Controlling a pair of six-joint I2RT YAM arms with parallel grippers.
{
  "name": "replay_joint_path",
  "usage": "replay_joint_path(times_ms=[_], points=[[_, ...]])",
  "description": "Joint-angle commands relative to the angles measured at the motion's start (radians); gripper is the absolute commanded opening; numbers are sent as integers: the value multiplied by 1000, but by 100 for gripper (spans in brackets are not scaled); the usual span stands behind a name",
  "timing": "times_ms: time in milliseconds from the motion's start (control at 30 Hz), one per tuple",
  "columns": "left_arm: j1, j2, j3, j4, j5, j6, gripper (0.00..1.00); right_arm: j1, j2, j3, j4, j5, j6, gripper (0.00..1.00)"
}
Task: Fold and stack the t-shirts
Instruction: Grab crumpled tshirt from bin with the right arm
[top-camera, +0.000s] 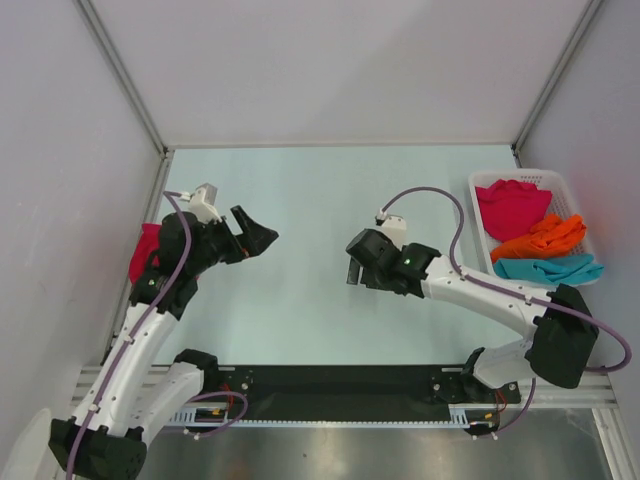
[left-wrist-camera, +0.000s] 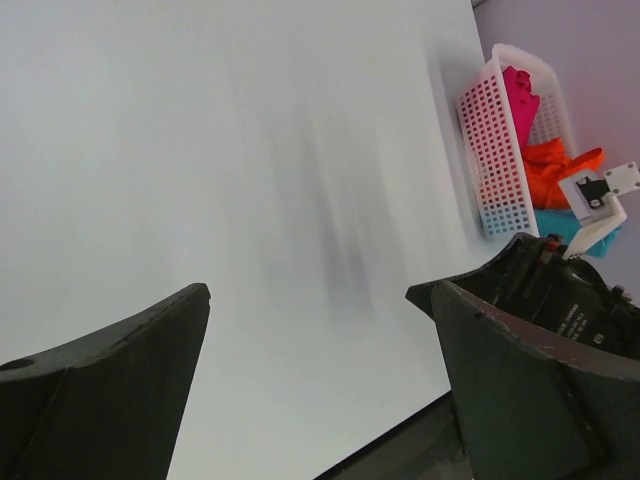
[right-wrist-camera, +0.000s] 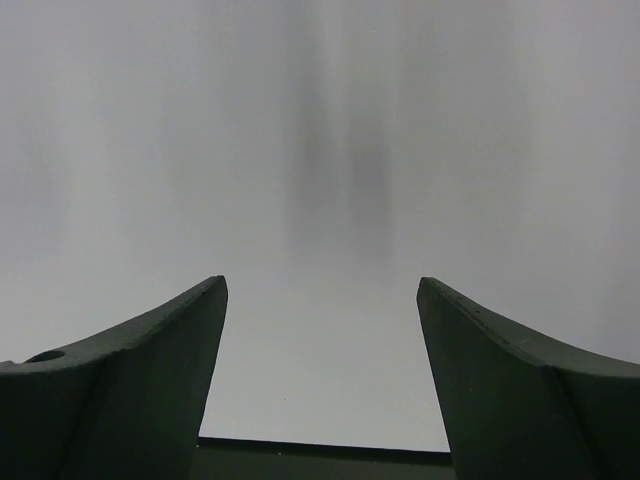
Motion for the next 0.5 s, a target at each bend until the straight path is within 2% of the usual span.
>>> replay_joint_path(times_ms=[0, 233, 467], points=[[8, 35, 6, 36, 46, 22, 99, -1, -71, 22, 54, 32, -39, 83], [8, 23, -15, 26, 23, 45, 99, -1, -146, 13, 101, 7, -76, 83], [8, 0, -8, -6, 13, 63, 99, -1, -133, 1, 112, -20, -66, 82]])
